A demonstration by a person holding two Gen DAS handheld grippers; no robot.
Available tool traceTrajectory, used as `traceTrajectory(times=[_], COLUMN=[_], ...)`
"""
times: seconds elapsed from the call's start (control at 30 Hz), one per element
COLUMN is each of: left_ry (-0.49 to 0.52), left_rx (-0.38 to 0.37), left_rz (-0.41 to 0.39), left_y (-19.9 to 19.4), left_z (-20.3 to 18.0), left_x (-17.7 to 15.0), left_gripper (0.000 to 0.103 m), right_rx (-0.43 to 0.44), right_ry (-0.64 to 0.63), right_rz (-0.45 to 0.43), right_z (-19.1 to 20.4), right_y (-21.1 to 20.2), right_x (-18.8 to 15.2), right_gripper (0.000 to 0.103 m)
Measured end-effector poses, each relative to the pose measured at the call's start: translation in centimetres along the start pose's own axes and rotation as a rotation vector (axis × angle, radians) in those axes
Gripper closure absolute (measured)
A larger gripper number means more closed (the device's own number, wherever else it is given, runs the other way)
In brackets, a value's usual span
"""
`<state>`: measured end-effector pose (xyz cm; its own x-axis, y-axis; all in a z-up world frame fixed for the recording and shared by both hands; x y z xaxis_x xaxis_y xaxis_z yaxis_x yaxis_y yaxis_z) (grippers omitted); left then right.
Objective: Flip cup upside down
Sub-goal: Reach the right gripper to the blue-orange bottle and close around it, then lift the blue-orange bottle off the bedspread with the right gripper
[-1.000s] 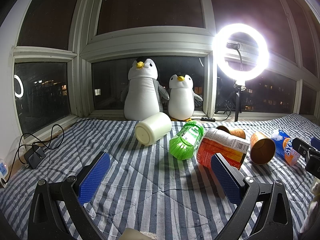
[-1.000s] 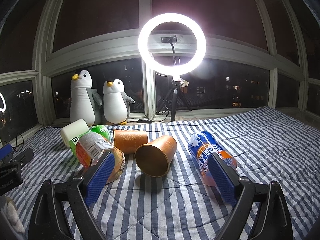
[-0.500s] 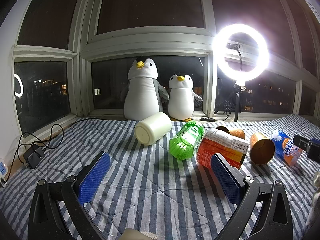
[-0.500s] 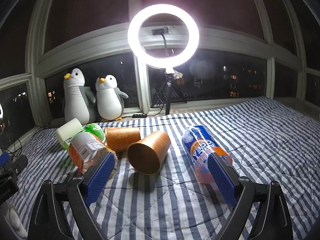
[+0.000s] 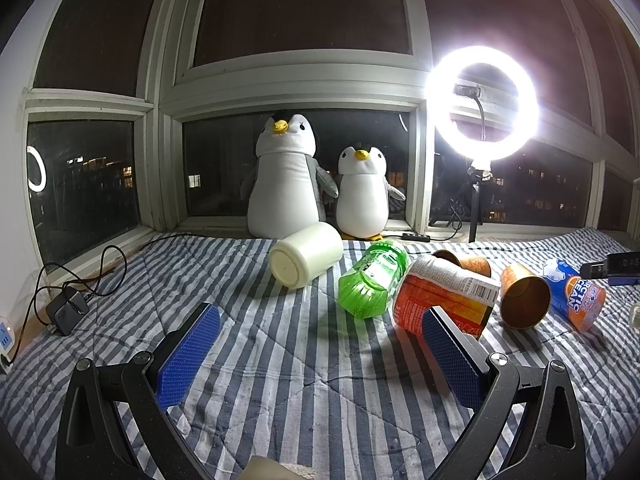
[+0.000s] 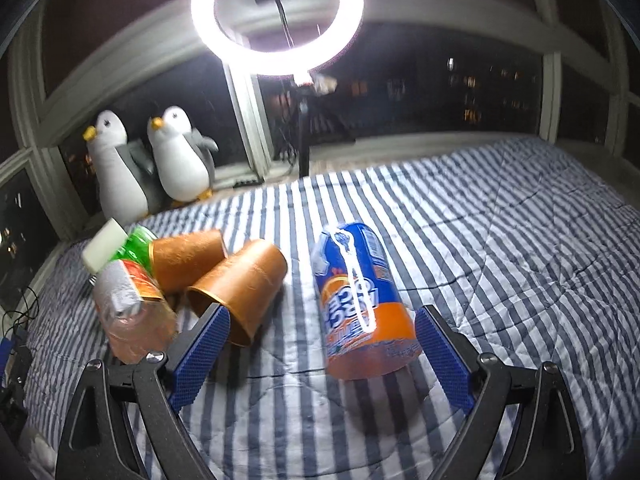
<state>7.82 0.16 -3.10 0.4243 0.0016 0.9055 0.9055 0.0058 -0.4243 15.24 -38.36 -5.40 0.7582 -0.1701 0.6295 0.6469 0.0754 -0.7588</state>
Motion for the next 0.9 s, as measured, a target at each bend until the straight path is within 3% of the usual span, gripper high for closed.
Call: traceTrajectory(times=[0.2, 0.47, 0.7, 0.83, 0.9], left_ry=[0.000, -0.007, -0.009, -0.010, -0.013], left_rx=[0.000, 0.000, 0.000, 0.000, 0.001], left_rz=[0.001, 0.007, 0.008, 0.009, 0.010], left_y=[0.0, 0.2, 0.3, 0.3, 0.3], left_z=[0.0, 0.1, 0.1, 0.1, 0.2], left_x=[-0.1, -0.1, -0.1, 0.0, 0.0], left_gripper=[0.001, 0.001, 0.001, 0.001, 0.001], right_rx=[-0.014, -0.043, -0.047, -0.037, -0.024], right_ry=[-0.025, -0.037, -0.037, -0.055, -0.050], right_rz=[0.155, 0.338, 0.421, 0.459, 0.471], right_z=[-1.0, -1.9, -2.2, -1.9, -1.7], right_y=[3.0, 7.0, 9.0, 9.6, 9.9], right_x=[1.4, 2.5, 2.3, 1.9, 1.8], right_gripper=[0.012, 0.019, 0.027, 0.036, 0.045])
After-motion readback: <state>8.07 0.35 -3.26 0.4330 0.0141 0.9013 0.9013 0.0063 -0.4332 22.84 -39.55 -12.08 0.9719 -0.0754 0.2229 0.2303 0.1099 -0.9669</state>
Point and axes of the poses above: each gripper's, at about its wrist camera, not at the fingertips, and y roughly the way its jaws point, z to its left, x to its top, the point moved 8 cm from there along y, roughly the way its jaws point, and after that the axes turned 7 degrees about z, right-handed, at the moved point
